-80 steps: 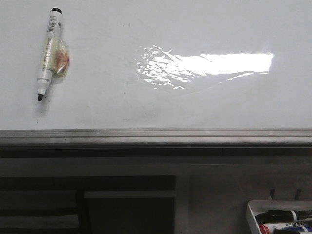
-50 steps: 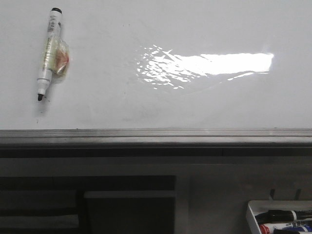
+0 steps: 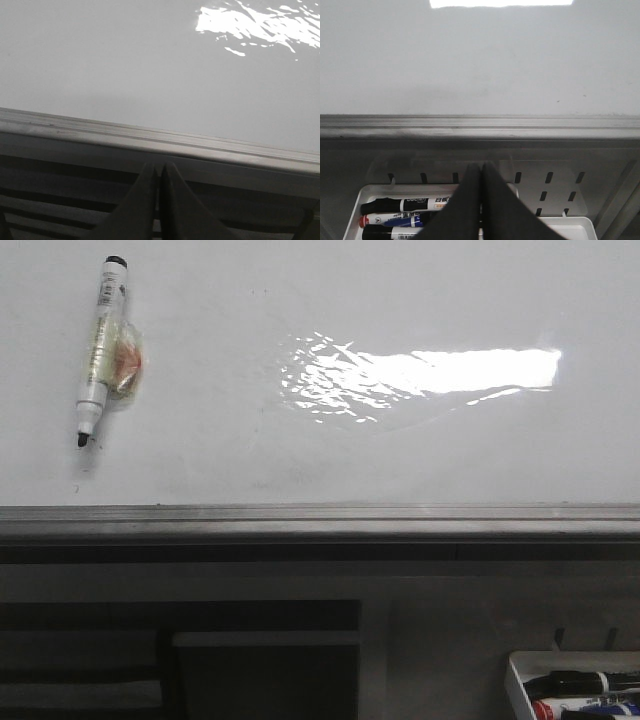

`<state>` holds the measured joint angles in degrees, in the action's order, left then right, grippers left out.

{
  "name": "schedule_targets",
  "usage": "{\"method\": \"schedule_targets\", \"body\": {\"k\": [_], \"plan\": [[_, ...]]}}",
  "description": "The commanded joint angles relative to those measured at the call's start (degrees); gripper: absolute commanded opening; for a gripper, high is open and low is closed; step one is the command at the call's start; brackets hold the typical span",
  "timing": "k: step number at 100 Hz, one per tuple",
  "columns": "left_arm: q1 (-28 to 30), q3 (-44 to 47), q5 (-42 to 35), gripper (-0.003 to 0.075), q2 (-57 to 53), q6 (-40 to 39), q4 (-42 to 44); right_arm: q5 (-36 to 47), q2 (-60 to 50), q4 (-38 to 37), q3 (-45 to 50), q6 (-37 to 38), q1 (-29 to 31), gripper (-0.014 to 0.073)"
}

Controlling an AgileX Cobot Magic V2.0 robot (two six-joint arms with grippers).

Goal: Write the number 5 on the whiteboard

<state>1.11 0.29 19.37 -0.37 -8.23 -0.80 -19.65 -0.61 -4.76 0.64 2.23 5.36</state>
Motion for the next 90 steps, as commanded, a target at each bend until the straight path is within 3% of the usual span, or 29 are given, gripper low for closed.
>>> {"method": "schedule_targets", "body": {"k": [1, 90], "plan": [[0.1, 1.0, -3.0, -0.002, -1.6, -0.2, -0.1, 0.9, -1.0, -0.9, 1.5, -0.2, 0.4, -0.0064], [0.1, 1.0, -5.4, -0.002, -1.6, -0.2, -0.1, 0.9, -1.0, -0.9, 1.5, -0.2, 0.4, -0.0064]]}}
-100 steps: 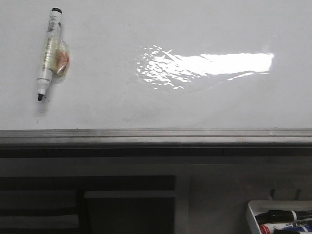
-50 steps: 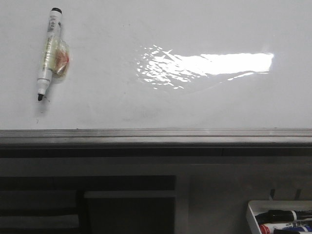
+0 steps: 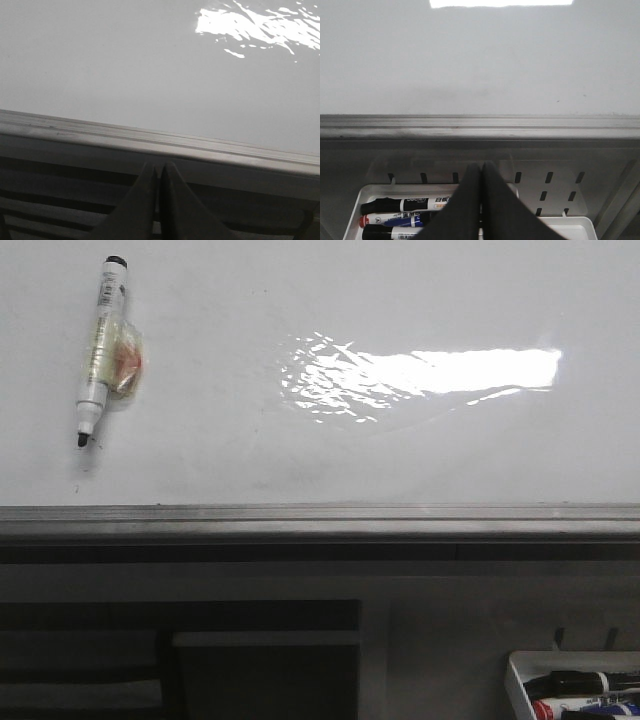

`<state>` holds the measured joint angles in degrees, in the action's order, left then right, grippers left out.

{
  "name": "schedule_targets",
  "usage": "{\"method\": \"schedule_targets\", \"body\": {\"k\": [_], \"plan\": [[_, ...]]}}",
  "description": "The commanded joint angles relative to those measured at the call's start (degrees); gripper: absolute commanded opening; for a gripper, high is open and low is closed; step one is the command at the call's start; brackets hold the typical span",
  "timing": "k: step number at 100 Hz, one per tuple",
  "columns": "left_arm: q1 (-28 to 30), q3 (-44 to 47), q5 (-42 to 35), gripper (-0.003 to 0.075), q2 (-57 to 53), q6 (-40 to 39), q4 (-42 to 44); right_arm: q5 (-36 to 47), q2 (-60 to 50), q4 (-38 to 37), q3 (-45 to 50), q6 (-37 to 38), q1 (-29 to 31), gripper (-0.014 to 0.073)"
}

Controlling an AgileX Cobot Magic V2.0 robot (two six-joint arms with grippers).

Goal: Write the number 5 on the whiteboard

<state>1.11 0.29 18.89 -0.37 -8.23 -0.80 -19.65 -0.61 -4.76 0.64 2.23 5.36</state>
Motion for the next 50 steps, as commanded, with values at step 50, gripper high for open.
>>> {"method": "schedule_targets", "body": {"k": [50], "plan": [[0.1, 1.0, -11.9, -0.002, -1.6, -0.2, -0.4, 3.5, -1.0, -0.3, 1.5, -0.2, 0.4, -0.0064]]}}
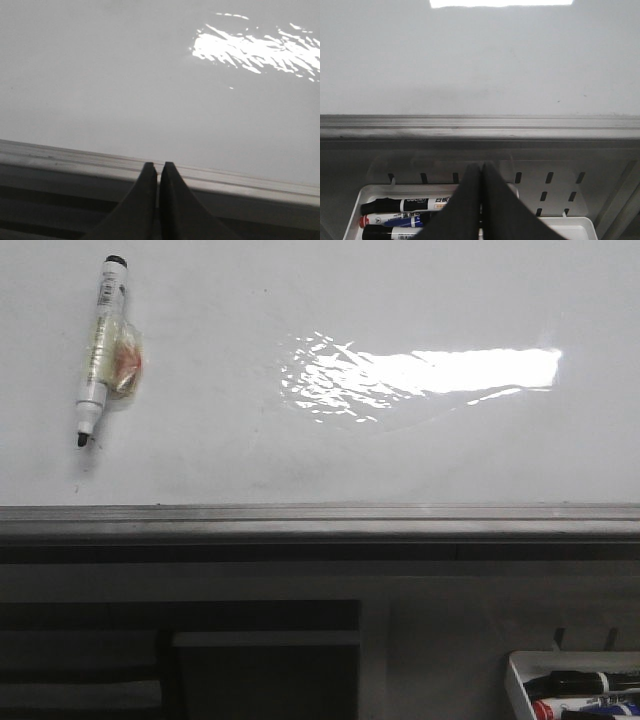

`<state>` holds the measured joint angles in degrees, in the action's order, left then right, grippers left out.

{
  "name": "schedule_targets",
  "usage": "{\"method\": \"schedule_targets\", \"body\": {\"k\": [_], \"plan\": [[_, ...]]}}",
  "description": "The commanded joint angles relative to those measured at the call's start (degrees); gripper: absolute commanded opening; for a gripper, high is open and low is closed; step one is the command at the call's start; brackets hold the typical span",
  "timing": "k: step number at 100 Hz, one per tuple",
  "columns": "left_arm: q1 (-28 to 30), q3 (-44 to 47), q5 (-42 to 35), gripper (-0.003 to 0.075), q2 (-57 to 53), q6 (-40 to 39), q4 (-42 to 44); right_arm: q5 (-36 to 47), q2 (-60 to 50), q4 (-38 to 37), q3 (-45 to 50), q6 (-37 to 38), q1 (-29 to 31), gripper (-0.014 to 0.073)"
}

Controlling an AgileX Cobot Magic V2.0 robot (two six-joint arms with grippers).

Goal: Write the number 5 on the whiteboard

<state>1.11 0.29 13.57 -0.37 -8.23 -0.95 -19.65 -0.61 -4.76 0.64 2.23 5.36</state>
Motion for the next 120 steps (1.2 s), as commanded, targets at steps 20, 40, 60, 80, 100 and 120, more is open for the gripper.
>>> {"method": "schedule_targets", "body": {"k": [20, 40, 60, 80, 100, 120], "plan": [[0.2, 0.8, -9.4, -0.002, -1.5, -0.2, -0.5, 10.1, -1.0, 1.0, 1.5, -0.2, 0.4, -0.0064], [0.3, 0.6, -11.2, -0.002, -1.5, -0.5, -1.0, 14.4, -1.0, 0.4, 1.5, -0.2, 0.4, -0.0064], [0.3, -2.2, -6.3, -0.0021, 1.2, -1.9, -2.6, 10.5, -0.4, 7.9, -0.1, -0.2, 0.4, -0.0064], [0.3, -11.3, -6.9, -0.002, 14.1, -1.6, 4.5, 7.5, 6.4, 7.8, -3.1, -0.2, 0.4, -0.0064], [-2.3, -17.5, -14.6, -0.002, 22.1, -1.6, 11.2, 6.4, 15.5, 7.9, -6.8, -0.2, 0.4, -0.0064], [-2.6, -17.5, -17.0, 0.0031, 27.1, -1.6, 11.1, 6.8, 20.3, 8.4, -9.6, -0.2, 0.4, -0.0064]]}}
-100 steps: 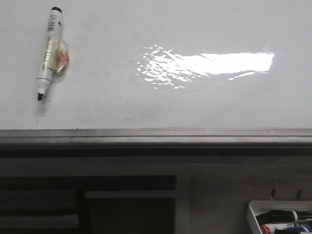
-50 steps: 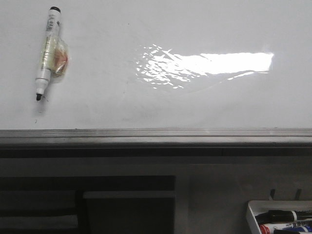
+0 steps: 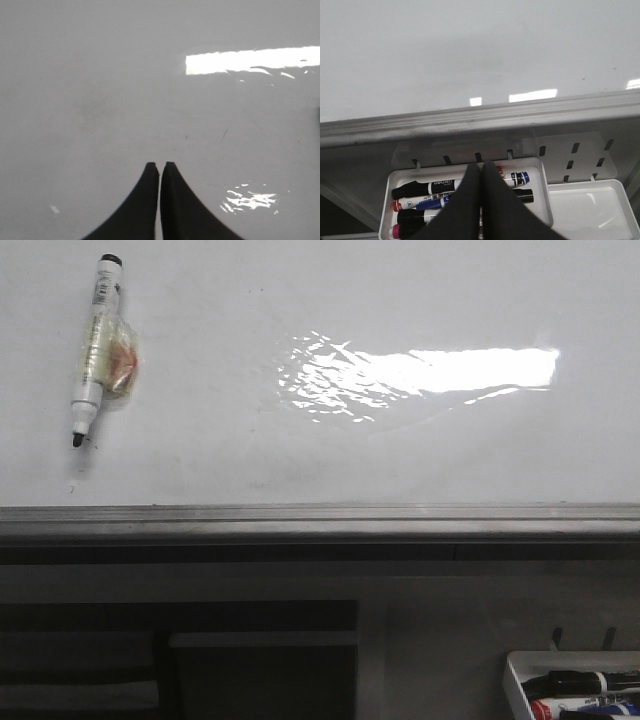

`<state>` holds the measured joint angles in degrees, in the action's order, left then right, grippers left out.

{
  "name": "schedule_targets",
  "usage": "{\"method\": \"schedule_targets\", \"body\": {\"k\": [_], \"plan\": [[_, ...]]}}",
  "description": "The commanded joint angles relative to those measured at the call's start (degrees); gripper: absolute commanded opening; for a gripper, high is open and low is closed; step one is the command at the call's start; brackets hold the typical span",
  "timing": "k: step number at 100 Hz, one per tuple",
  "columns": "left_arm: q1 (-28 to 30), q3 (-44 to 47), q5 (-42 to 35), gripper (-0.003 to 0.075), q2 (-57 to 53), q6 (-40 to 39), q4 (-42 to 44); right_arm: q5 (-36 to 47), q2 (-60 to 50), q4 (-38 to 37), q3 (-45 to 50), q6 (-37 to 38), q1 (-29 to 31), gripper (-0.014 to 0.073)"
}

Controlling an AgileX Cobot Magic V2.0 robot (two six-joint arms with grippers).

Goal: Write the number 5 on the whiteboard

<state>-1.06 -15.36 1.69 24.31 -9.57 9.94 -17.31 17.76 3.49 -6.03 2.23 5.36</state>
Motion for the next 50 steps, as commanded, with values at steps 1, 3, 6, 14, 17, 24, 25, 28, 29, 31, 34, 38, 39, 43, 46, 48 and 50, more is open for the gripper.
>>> {"method": "schedule_targets", "body": {"k": [1, 3, 6, 14, 17, 24, 25, 28, 29, 31, 34, 38, 39, 43, 46, 48, 50], "plan": [[-0.4, -1.9, -5.2, 0.0038, 2.6, -0.3, 0.2, 4.7, 2.1, 0.1, -3.1, -0.2, 0.4, -0.0064], [-0.4, -1.9, -5.2, 0.0071, 3.1, -0.3, 0.2, 5.1, 2.2, 0.1, -3.2, -0.2, 0.4, -0.0064], [-0.4, -1.9, -5.3, 0.0109, 3.4, -0.3, 0.1, 5.9, 2.4, 0.1, -3.3, -0.2, 0.4, -0.0064], [-0.4, -1.9, -5.4, 0.0227, 4.2, -0.3, -0.9, 7.2, 2.4, 0.1, -3.3, -0.2, 0.4, -0.0064], [-0.4, -1.9, -5.4, 0.0275, 4.4, -0.3, -1.9, 7.5, 2.4, 0.1, -3.3, -0.2, 0.4, -0.0064], [-0.4, -1.9, -5.5, 0.0383, 4.8, -0.3, -3.5, 7.5, 2.4, 0.1, -3.3, -0.2, 0.4, -0.0064], [-0.4, -1.9, -5.5, 0.039, 4.8, -0.3, -3.5, 7.5, 2.4, 0.1, -3.3, -0.2, 0.4, -0.0064], [-0.4, -1.9, -5.5, 0.0413, 5.1, -0.3, -3.4, 7.5, 2.4, 0.1, -3.2, -0.2, 0.4, -0.0064], [-0.4, -1.9, -5.5, 0.0415, 5.1, -0.3, -3.4, 7.5, 2.4, 0.1, -3.2, -0.2, 0.4, -0.0064], [-0.4, -1.8, -5.5, 0.0417, 5.4, -0.3, -3.4, 7.5, 2.4, 0.1, -3.2, -0.2, 0.4, -0.0064], [-0.4, -1.8, -5.9, 0.0415, 5.7, -0.3, -3.5, 7.5, 2.4, 0.1, -3.2, -0.2, 0.4, -0.0064], [-0.4, -1.8, -6.6, 0.0407, 6.3, -0.3, -3.6, 7.5, 2.4, 0.1, -3.2, -0.2, 0.4, -0.0064], [-0.4, -1.8, -6.8, 0.0404, 6.6, -0.3, -3.6, 7.5, 2.4, 0.1, -3.2, -0.2, 0.4, -0.0064], [-0.4, -1.8, -7.7, 0.0399, 7.0, -0.3, -3.5, 7.8, 2.4, 0.1, -3.2, -0.2, 0.4, -0.0064], [-0.6, -1.8, -8.2, 0.0399, 7.1, -0.3, -2.9, 8.4, 2.4, 0.1, -3.2, -0.2, 0.4, -0.0064], [-0.9, -1.9, -8.3, 0.0399, 7.2, -0.3, -2.4, 8.8, 2.4, 0.1, -3.2, -0.2, 0.4, -0.0064], [-1.3, -1.9, -8.7, 0.0399, 7.2, -0.3, -1.3, 9.0, 2.4, 0.1, -3.2, -0.2, 0.4, -0.0064]]}}
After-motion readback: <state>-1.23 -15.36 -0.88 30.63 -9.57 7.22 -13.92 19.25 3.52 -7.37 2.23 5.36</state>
